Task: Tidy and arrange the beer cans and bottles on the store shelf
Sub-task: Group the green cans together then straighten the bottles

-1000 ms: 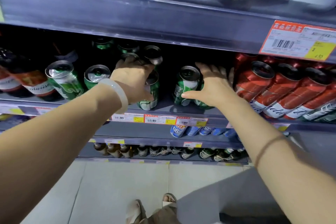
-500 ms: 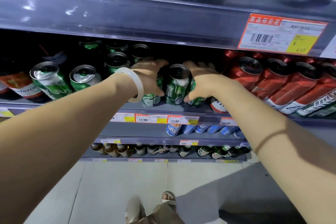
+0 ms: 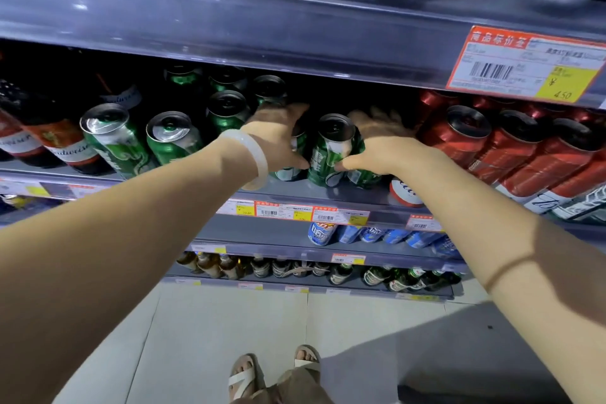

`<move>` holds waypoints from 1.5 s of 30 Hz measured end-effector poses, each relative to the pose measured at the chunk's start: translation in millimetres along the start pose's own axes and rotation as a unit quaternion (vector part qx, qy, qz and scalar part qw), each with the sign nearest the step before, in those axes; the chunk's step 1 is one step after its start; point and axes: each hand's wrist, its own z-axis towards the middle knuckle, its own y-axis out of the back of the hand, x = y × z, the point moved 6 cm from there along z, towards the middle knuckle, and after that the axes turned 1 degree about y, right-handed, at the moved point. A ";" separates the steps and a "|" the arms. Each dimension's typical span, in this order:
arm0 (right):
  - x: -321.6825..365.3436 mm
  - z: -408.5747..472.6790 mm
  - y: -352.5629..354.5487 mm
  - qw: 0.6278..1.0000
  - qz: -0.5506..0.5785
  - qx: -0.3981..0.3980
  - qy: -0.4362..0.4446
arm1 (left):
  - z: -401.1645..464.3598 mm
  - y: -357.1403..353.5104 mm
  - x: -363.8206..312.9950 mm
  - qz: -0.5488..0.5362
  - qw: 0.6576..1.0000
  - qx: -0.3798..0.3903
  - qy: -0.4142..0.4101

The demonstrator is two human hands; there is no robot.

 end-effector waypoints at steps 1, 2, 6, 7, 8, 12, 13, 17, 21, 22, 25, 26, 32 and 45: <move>-0.3 0.4 0.4 1.000 0.000 -0.001 0.000 | -4.7 1.2 2.3 -0.002 1.000 -0.012 -0.003; -0.4 -0.1 1.2 1.000 -0.002 0.002 -0.001 | -10.0 2.6 5.7 -0.002 1.000 -0.025 -0.005; 9.3 -7.5 12.3 1.000 -0.025 0.000 0.010 | -38.2 21.6 29.6 0.015 0.993 -0.116 -0.027; 18.3 -9.2 18.1 0.999 -0.016 -0.013 0.028 | -46.5 29.8 39.2 0.022 0.988 -0.150 -0.021; 30.7 -10.9 24.1 0.998 0.003 -0.027 0.053 | -53.8 38.3 51.2 0.032 0.982 -0.184 -0.005; 97.0 -6.9 33.4 0.980 0.050 -0.071 0.177 | -70.4 55.8 101.2 0.134 0.969 -0.154 0.140; 112.3 -1.6 29.5 0.978 0.053 -0.060 0.192 | -72.2 55.0 109.0 0.162 0.966 -0.116 0.166; 152.4 27.2 11.1 0.980 0.019 -0.029 0.195 | -72.2 51.7 113.4 0.221 0.959 -0.048 0.170; 167.5 42.2 -3.3 0.985 -0.056 -0.034 0.158 | -66.2 51.0 121.0 0.154 0.973 -0.068 0.156; 168.2 43.0 -2.1 0.987 -0.062 -0.052 0.141 | -65.4 49.5 123.1 0.130 0.977 -0.072 0.151; 169.8 40.8 1.5 0.989 -0.051 -0.083 0.109 | -65.8 44.5 129.0 0.052 0.983 -0.082 0.157; 170.4 39.6 0.3 0.989 -0.043 -0.088 0.107 | -65.7 42.9 130.9 0.028 0.983 -0.084 0.160; 157.3 -9.7 7.2 0.957 0.208 -0.174 0.104 | -74.0 42.9 133.0 -0.028 0.979 -0.123 0.159; 9.3 -105.1 -14.5 0.905 0.359 -0.214 -0.083 | -65.4 2.3 2.0 -0.142 0.984 -0.104 0.020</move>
